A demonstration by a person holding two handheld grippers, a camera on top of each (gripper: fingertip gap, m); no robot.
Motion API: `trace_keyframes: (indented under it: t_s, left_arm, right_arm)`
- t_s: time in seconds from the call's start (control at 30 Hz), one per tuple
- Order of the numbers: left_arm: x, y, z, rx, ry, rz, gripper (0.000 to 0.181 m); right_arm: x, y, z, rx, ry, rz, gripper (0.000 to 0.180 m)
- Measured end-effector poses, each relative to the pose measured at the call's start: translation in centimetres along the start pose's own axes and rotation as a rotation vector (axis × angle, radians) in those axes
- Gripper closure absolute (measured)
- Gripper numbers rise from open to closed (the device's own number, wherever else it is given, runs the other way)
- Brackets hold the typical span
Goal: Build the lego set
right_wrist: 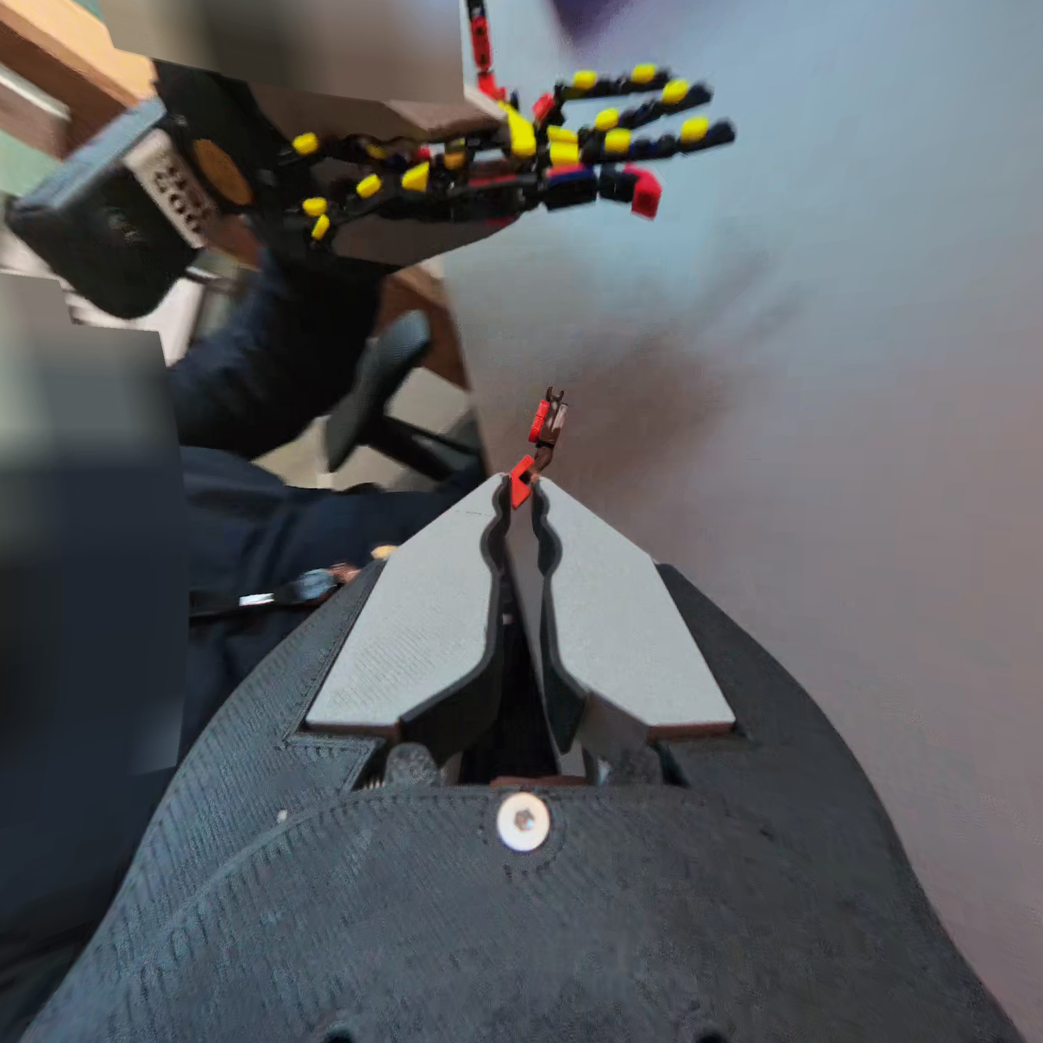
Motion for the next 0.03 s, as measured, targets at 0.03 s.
trace_keyframes:
  t_s: [0.03]
  left_arm:
    - [-0.74, 0.61, -0.3, 0.001, 0.029, 0.041, 0.16]
  right_arm:
    - [-0.19, 0.16, 0.05, -0.003, -0.073, -0.103, 0.176]
Point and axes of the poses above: each gripper's, where its closed fingertips meet, y back along the fingers, z out of its underside, x = y × z across the jaws, the point moved 5 cm from there along y, back along the fingers, and after that the axes turned 8 degrees about y, right-handed, at the moved point
